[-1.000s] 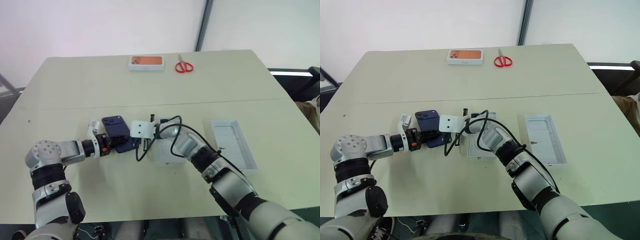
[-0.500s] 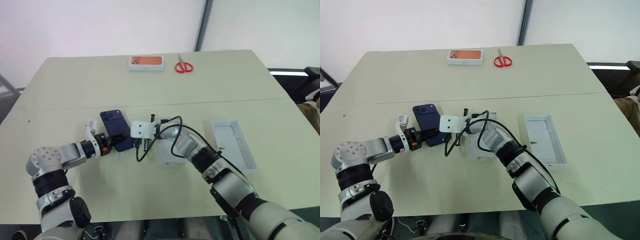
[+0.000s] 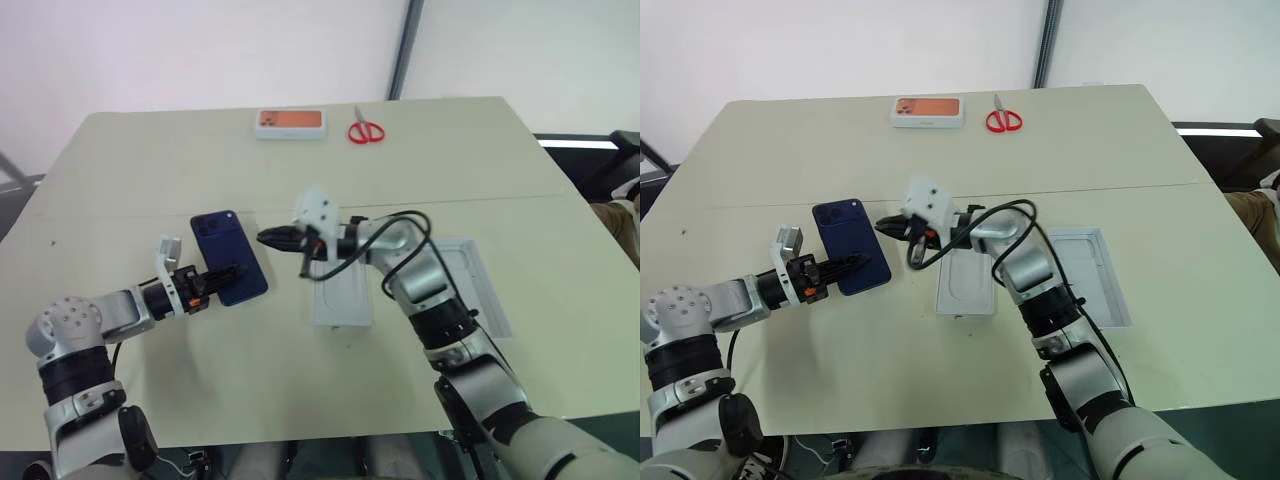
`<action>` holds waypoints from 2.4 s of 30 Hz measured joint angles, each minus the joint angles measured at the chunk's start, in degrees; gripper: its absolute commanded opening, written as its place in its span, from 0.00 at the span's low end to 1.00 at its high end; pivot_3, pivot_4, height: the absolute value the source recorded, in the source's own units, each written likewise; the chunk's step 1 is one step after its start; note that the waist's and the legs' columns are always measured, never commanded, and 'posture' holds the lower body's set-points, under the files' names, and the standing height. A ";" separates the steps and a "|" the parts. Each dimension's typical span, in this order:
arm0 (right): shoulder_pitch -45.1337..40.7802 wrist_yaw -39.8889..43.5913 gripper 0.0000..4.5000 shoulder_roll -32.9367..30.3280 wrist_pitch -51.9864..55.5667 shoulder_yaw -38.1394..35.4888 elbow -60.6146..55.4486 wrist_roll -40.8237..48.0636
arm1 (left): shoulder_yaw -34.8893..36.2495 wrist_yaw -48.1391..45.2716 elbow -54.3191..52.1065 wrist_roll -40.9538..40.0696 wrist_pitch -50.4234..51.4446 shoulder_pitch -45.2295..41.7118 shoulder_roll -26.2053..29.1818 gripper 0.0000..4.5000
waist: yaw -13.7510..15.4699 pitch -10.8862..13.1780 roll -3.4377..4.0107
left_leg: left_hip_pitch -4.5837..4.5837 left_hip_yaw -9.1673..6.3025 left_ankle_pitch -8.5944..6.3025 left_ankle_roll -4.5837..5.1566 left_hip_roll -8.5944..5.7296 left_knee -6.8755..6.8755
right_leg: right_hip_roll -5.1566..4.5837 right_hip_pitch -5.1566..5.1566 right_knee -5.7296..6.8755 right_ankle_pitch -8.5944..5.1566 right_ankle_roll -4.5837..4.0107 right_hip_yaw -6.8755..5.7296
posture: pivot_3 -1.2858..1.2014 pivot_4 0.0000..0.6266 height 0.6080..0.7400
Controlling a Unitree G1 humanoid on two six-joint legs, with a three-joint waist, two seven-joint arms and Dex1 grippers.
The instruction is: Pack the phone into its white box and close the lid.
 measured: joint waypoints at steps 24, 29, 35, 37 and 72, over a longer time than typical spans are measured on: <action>19.35 5.65 0.21 -24.53 -3.54 8.36 -16.96 -7.07 | -11.53 -6.02 -1.93 -0.97 -8.48 -0.54 2.25 0.00 | 1.46 0.04 -0.05 | -0.59 -0.01 -0.02 0.08 0.03 0.57 | 0.00 -0.06 0.06 0.02 -0.05 -0.12 | 0.52 0.24 1.00; 19.51 5.91 0.21 -24.95 -3.48 8.52 -16.68 -7.20 | -11.85 -5.83 -2.00 -1.03 -8.45 -0.54 1.80 0.00 | 1.44 0.03 -0.05 | -0.59 -0.01 -0.05 0.12 0.03 0.61 | 0.00 -0.05 0.07 0.02 -0.05 -0.12 | 0.52 0.24 1.00; 20.47 5.48 0.21 -24.90 -2.34 8.26 -17.45 -6.01 | -11.84 -5.24 -1.96 -1.04 -8.46 -0.53 1.77 0.00 | 1.46 0.03 -0.05 | -0.59 -0.01 -0.05 0.12 0.03 0.64 | 0.00 -0.03 0.08 0.02 -0.05 -0.12 | 0.52 0.24 1.00; 20.47 5.44 0.21 -24.95 -2.34 7.94 -17.71 -5.89 | -11.84 -5.11 -1.97 -1.05 -8.46 -0.51 1.77 0.00 | 1.45 0.03 -0.05 | -0.59 -0.01 -0.05 0.13 0.03 0.65 | 0.00 -0.03 0.08 0.02 -0.05 -0.12 | 0.52 0.24 1.00; 18.87 7.28 0.71 -28.19 0.76 7.92 -16.66 -4.59 | -12.62 -4.03 -2.68 -1.54 -8.93 1.09 0.54 0.00 | 1.47 0.03 -0.05 | -0.61 0.01 -0.08 0.17 0.02 0.73 | -0.02 -0.02 0.10 0.02 -0.04 -0.12 | 0.52 0.24 1.00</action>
